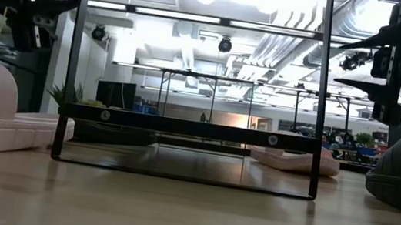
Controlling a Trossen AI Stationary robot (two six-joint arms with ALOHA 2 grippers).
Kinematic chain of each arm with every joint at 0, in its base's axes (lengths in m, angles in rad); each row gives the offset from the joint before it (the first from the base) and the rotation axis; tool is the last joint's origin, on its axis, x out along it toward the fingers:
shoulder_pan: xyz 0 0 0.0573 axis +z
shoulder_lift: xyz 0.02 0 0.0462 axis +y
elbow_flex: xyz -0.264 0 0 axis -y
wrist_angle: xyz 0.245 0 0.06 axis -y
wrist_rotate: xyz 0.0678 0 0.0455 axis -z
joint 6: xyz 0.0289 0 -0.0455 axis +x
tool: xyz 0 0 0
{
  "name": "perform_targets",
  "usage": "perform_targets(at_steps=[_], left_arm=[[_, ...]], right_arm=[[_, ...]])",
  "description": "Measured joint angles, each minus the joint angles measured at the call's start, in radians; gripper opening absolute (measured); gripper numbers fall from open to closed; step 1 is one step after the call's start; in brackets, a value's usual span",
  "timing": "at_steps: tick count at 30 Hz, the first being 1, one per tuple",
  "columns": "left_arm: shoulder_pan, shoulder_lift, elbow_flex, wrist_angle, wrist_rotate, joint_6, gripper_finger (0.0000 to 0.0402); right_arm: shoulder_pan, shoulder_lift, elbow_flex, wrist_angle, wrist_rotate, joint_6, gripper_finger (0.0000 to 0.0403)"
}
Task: Pick and place slides into the shelf
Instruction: Put the bottom black slide on the shelf
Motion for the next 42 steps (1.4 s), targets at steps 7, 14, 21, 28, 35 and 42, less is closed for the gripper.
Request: perform_targets(at_steps=[7, 14, 21, 28, 35, 42], left_arm=[[0.0, 0.0, 0.0, 0.0, -0.008, -0.177, 0.0172], [0.0, 0.0, 0.0, 0.002, -0.17, -0.204, 0.0172], [0.0, 0.0, 0.0, 0.012, -0.191, -0.254, 0.0172], [0.0, 0.001, 0.038, 0.102, -0.178, -0.14, 0.0172], [0.0, 0.024, 0.175, 0.101, -0.209, 0.065, 0.0172], [0.0, 0.152, 0.41, 0.044, -0.209, 0.271, 0.0172]], right_arm=[[0.0, 0.0, 0.0, 0.009, 0.113, 0.14, 0.0229], [0.0, 0.0, 0.0, 0.21, 0.086, 0.08, 0.0229], [0.0, 0.008, 0.09, 0.239, 0.091, -0.055, 0.0229], [0.0, 0.059, 0.262, 0.113, 0.127, -0.249, 0.0229], [0.0, 0.112, 0.481, -0.121, 0.146, -0.384, 0.0229], [0.0, 0.181, 0.741, -0.345, 0.146, -0.543, 0.0229]])
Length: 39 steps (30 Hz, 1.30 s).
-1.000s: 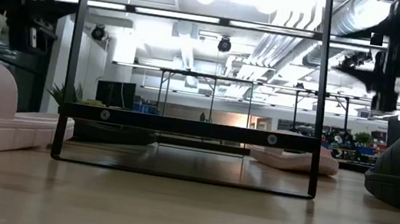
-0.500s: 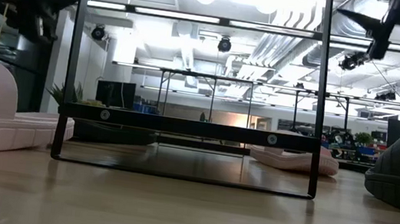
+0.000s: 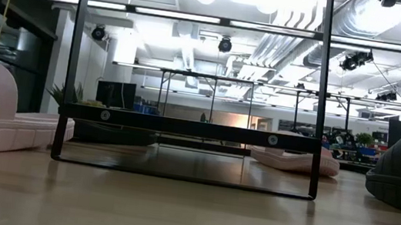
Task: Pick and place slides into the shelf
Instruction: Put the bottom black slide on the shelf
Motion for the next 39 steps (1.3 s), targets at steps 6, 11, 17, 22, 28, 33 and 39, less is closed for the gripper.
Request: perform_targets(at_steps=[6, 11, 17, 22, 28, 33, 39], left_arm=[[0.0, 0.168, 0.252, -0.194, -0.005, 0.086, 0.0172], [0.0, 0.318, 0.446, -0.269, -0.006, 0.193, 0.0172], [0.0, 0.464, 0.667, -0.384, -0.006, 0.321, 0.0172], [0.0, 0.563, 0.845, -0.574, -0.006, 0.385, 0.0172], [0.0, 0.666, 1.039, -0.854, -0.06, 0.427, 0.0172], [0.0, 0.719, 1.142, -0.994, -0.125, 0.428, 0.0172], [0.0, 0.728, 1.177, -1.022, -0.158, 0.45, 0.0172]], right_arm=[[0.0, 0.1, 0.247, -0.209, 0.008, -0.094, 0.0229], [0.0, 0.212, 0.456, -0.362, 0.007, -0.167, 0.0229], [0.0, 0.345, 0.675, -0.531, 0.009, -0.255, 0.0229], [0.0, 0.444, 0.824, -0.662, 0.011, -0.261, 0.0229], [0.0, 0.546, 0.96, -0.857, -0.004, -0.258, 0.0229], [0.001, 0.623, 1.047, -0.979, -0.061, -0.241, 0.0229], [0.041, 0.714, 1.137, -1.179, -0.109, -0.164, 0.0229]])
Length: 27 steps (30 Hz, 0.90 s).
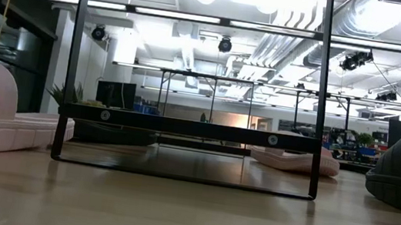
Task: Pick and place slides into the shelf
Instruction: Put the bottom black slide on the shelf
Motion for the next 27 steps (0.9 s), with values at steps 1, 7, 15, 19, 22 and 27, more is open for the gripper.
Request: perform_targets(at_steps=[1, 7, 15, 19, 22, 27], left_arm=[[0.0, 0.0, 0.0, -0.001, -0.006, 0.005, 0.0172], [0.0, -0.003, 0.0, -0.001, -0.033, 0.031, 0.0172], [0.0, -0.002, 0.0, -0.001, -0.033, 0.05, 0.0172], [0.0, -0.003, 0.0, -0.004, -0.033, 0.051, 0.0172], [0.0, -0.009, 0.0, -0.027, -0.032, 0.052, 0.0172], [0.0, -0.015, 0.0, -0.046, -0.032, 0.052, 0.0172]], right_arm=[[0.012, 0.017, 0.014, -0.037, -0.003, 0.016, 0.0229], [0.097, 0.097, 0.049, -0.175, -0.016, 0.115, 0.0229], [0.236, 0.185, 0.049, -0.196, -0.034, 0.254, 0.0229], [0.309, 0.243, 0.049, -0.217, -0.034, 0.322, 0.0229], [0.35, 0.289, 0.049, -0.229, -0.034, 0.381, 0.0229], [0.391, 0.352, 0.049, -0.223, -0.058, 0.491, 0.0229]])
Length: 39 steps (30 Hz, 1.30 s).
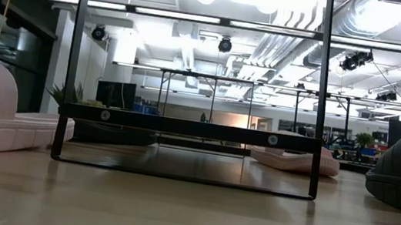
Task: Pick and place slides into the shelf
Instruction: Put the bottom black slide on the shelf
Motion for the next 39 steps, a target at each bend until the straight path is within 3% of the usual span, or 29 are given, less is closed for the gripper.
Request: perform_targets(at_steps=[5, 14, 30, 39], left_arm=[[0.0, 0.0, 0.0, 0.0, 0.011, 0.0, 0.0172], [0.0, 0.006, 0.0, 0.0, 0.039, -0.006, 0.0172], [0.0, 0.063, 0.0, 0.002, 0.03, -0.087, 0.0172], [0.0, 0.078, 0.0, 0.002, 0.027, -0.083, 0.0172]], right_arm=[[0.022, 0.022, 0.0, 0.0, -0.005, 0.097, 0.0229], [-0.012, -0.032, -0.003, -0.084, -0.003, 0.036, 0.0229], [-0.328, -0.384, -0.003, -0.08, -0.008, -0.308, 0.0229], [-0.522, -0.412, -0.035, -0.078, -0.176, -0.472, 0.0229]])
